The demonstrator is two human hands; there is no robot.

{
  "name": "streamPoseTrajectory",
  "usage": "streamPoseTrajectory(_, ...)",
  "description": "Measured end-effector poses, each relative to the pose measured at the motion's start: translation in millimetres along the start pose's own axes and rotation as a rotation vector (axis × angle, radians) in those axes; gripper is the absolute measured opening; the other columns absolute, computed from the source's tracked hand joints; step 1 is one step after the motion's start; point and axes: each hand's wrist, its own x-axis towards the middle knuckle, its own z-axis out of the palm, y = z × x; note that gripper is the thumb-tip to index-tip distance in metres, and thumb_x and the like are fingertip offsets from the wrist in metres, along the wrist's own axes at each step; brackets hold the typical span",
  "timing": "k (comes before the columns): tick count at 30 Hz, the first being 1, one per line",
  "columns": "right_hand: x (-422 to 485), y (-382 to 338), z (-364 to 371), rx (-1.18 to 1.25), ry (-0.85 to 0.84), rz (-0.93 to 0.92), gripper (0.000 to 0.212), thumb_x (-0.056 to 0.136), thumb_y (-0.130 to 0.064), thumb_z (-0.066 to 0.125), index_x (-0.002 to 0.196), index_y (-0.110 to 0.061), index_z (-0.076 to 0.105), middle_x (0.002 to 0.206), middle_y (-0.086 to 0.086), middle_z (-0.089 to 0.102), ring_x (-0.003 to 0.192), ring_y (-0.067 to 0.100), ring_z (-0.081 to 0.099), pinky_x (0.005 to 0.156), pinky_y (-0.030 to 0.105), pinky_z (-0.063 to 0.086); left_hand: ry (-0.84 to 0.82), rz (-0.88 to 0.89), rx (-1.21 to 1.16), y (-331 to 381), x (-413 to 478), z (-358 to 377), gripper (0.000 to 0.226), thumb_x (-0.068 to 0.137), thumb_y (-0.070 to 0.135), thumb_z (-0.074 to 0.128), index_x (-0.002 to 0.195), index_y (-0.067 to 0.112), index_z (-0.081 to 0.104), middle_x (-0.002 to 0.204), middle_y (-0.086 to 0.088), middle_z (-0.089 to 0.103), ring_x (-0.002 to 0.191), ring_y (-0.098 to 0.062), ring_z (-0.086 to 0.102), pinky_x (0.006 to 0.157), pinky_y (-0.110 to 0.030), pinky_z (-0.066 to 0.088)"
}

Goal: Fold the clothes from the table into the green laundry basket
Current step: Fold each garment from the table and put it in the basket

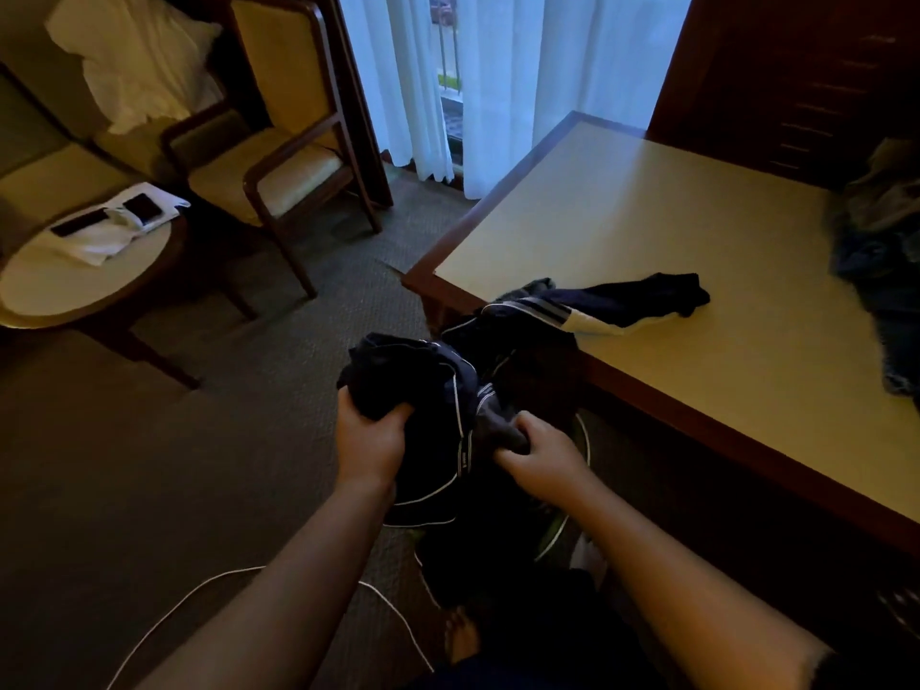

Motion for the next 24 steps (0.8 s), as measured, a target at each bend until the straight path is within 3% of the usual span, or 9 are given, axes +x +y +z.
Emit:
streamPoseTrajectory(4,0,8,11,-0.179,-0.084,0.106,0.063,0.095,-0.039,0.068,0.151,-0.026,0.04,0.156,0.001,0.039,0.135,0.02,0.048,0.106,0.034,0.048,-0.017,-0.051,0.07,-12,-2,-18,0.051,0.082,0.003,0.081,0.116,0.035,0.061,0.117,-0.002,0.073,0.11,-0.025,0.07,0.1,-0.055,0.056)
streamPoseTrajectory(7,-3,4,13,-0.151,-0.083,0.04,0.086,0.091,-0.034,0.075,0.159,-0.034,0.023,0.167,-0.003,0.024,0.148,0.02,0.035,0.115,0.035,0.042,-0.132,-0.108,0.145,-21,-9,-26,0.05,0.084,-0.007,0.071,0.115,0.031,0.066,0.11,-0.005,0.076,0.105,-0.029,0.073,0.094,-0.052,0.06)
streamPoseTrajectory(11,-9,-9,13,-0.198,-0.236,0.002,0.11,0.084,-0.017,0.081,0.159,-0.048,0.007,0.171,-0.004,0.003,0.153,0.026,0.023,0.114,0.04,0.042,-0.391,-0.176,0.163,-30,-22,-26,0.061,0.084,-0.014,0.066,0.127,0.028,0.068,0.114,-0.007,0.078,0.103,-0.028,0.077,0.089,-0.05,0.063)
streamPoseTrajectory(13,-14,-9,15,-0.142,-0.275,0.021,0.1,0.089,-0.011,0.075,0.161,-0.038,0.011,0.171,-0.001,0.007,0.151,0.026,0.028,0.113,0.038,0.043,-0.491,-0.173,0.194,-30,-29,-24,0.061,0.082,-0.017,0.064,0.12,0.03,0.072,0.11,-0.006,0.079,0.101,-0.025,0.077,0.084,-0.042,0.063)
streamPoseTrajectory(14,-17,-7,17,-0.094,-0.263,0.038,0.09,0.091,-0.008,0.071,0.16,-0.033,0.02,0.168,0.002,0.021,0.147,0.025,0.037,0.112,0.038,0.045,-0.534,-0.168,0.215,-29,-32,-23,0.062,0.08,-0.019,0.064,0.117,0.03,0.073,0.109,-0.005,0.08,0.1,-0.023,0.077,0.082,-0.038,0.062)
streamPoseTrajectory(16,-23,4,20,-0.004,-0.213,0.066,0.063,0.093,-0.007,0.066,0.147,-0.031,0.045,0.144,0.002,0.055,0.128,0.02,0.058,0.107,0.042,0.051,-0.598,-0.149,0.268,-27,-35,-24,0.062,0.078,-0.019,0.065,0.114,0.031,0.073,0.106,-0.004,0.08,0.098,-0.019,0.077,0.078,-0.032,0.061)
streamPoseTrajectory(18,-29,15,22,0.017,-0.118,0.057,0.044,0.09,-0.011,0.066,0.126,-0.036,0.061,0.116,-0.001,0.071,0.109,0.017,0.068,0.098,0.047,0.056,-0.628,-0.115,0.289,-25,-35,-24,0.056,0.079,-0.013,0.07,0.113,0.031,0.074,0.108,-0.004,0.079,0.099,-0.02,0.076,0.079,-0.033,0.061)
streamPoseTrajectory(21,-33,24,20,0.077,-0.011,0.022,0.051,0.088,-0.007,0.065,0.124,-0.043,0.057,0.111,-0.003,0.071,0.104,0.014,0.07,0.092,0.047,0.059,-0.599,-0.009,0.248,-20,-33,-20,0.051,0.082,-0.002,0.077,0.119,0.032,0.07,0.113,0.0,0.077,0.106,-0.021,0.075,0.082,-0.033,0.062)
streamPoseTrajectory(24,-31,18,13,0.144,0.052,0.02,0.053,0.098,-0.015,0.062,0.142,-0.039,0.047,0.117,-0.011,0.066,0.107,0.012,0.069,0.093,0.044,0.06,-0.459,0.155,0.261,-17,-25,-11,0.055,0.086,0.017,0.081,0.134,0.035,0.06,0.127,0.006,0.069,0.117,-0.013,0.069,0.092,-0.033,0.059)
